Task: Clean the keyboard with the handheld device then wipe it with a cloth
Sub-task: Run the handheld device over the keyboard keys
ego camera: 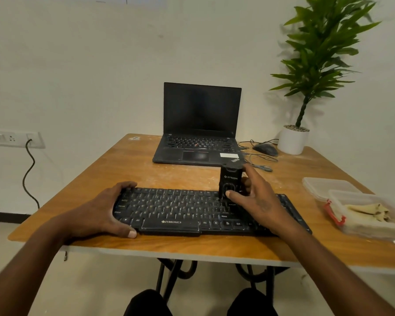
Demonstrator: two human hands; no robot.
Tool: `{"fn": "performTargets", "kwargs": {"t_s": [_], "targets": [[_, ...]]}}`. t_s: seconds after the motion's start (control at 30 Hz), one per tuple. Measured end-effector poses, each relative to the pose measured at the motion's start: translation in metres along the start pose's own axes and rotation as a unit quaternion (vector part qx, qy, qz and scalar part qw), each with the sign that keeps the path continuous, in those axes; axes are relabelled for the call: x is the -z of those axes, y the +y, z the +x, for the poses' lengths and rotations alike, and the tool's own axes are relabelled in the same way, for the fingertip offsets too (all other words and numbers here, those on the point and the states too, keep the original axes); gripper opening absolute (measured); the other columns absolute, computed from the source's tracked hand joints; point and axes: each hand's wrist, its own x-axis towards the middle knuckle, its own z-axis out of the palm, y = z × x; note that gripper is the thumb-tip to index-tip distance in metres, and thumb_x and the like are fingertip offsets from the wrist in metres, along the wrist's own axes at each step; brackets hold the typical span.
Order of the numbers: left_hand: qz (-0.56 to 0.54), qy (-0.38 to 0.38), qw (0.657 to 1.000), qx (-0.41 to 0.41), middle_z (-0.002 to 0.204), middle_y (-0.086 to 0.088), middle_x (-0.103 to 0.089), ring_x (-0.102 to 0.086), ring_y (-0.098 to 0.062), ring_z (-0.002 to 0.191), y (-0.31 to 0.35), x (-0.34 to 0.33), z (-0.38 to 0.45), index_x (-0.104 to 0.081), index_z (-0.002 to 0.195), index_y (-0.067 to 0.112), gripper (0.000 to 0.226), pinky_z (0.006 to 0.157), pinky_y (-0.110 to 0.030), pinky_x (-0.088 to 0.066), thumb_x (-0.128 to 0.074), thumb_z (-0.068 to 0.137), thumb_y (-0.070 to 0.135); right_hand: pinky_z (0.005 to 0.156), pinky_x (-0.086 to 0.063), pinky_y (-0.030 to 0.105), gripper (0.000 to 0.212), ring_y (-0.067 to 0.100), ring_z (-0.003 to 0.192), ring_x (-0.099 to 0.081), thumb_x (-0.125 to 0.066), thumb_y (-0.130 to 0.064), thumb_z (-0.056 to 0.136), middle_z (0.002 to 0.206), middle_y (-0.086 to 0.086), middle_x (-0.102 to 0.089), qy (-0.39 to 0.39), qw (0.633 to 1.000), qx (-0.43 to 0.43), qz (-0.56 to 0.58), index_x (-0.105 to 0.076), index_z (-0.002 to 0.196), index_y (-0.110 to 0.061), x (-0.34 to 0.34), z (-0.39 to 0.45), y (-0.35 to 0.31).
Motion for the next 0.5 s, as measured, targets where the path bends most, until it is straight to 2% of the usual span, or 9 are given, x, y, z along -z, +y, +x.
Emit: {"fn": "performTargets", "kwargs": {"t_s": [0.13, 0.23, 0.4, 0.5], "targets": [[-0.004, 0.003, 1.0, -0.001, 0.137, 0.025, -0.035, -0.046, -0.004, 0.121, 0.0, 0.0, 0.001, -0.019, 0.148, 0.055, 0.124, 0.086, -0.015, -0.044, -0.095, 0.05, 0.059, 0.081, -0.055, 0.021, 0.054, -0.006, 0.114, -0.055, -0.074, -0.029, 0.089, 0.122, -0.031, -0.058, -0.031, 0.999, 0.005, 0.027, -0.046, 0.131, -0.048, 0.007, -0.031, 0.004], [-0.008, 0.001, 1.0, 0.002, 0.138, 0.023, -0.035, -0.046, -0.005, 0.122, -0.001, 0.0, 0.0, -0.018, 0.147, 0.057, 0.126, 0.088, -0.017, -0.044, -0.094, 0.047, 0.062, 0.096, -0.054, 0.034, 0.055, 0.003, 0.125, -0.054, -0.075, -0.028, 0.088, 0.132, -0.021, -0.059, -0.053, 0.998, 0.008, 0.042, -0.047, 0.132, -0.046, 0.008, -0.043, 0.002], [-0.007, -0.001, 1.0, 0.003, 0.139, 0.02, -0.036, -0.047, -0.006, 0.121, 0.001, 0.0, -0.001, -0.02, 0.146, 0.057, 0.123, 0.087, -0.018, -0.045, -0.095, 0.048, 0.06, 0.083, -0.056, 0.021, 0.052, -0.003, 0.119, -0.057, -0.073, -0.023, 0.091, 0.128, -0.022, -0.061, -0.047, 0.998, 0.023, 0.037, -0.047, 0.133, -0.041, -0.001, -0.021, -0.003], [-0.005, -0.006, 1.0, 0.002, 0.14, 0.02, -0.035, -0.046, -0.007, 0.122, 0.002, 0.0, -0.001, -0.02, 0.143, 0.062, 0.122, 0.088, -0.02, -0.045, -0.094, 0.046, 0.062, 0.077, -0.055, 0.015, 0.051, 0.0, 0.113, -0.058, -0.072, -0.022, 0.092, 0.13, -0.013, -0.06, -0.022, 0.999, 0.025, 0.01, -0.045, 0.134, -0.035, -0.011, 0.009, 0.002]]}}
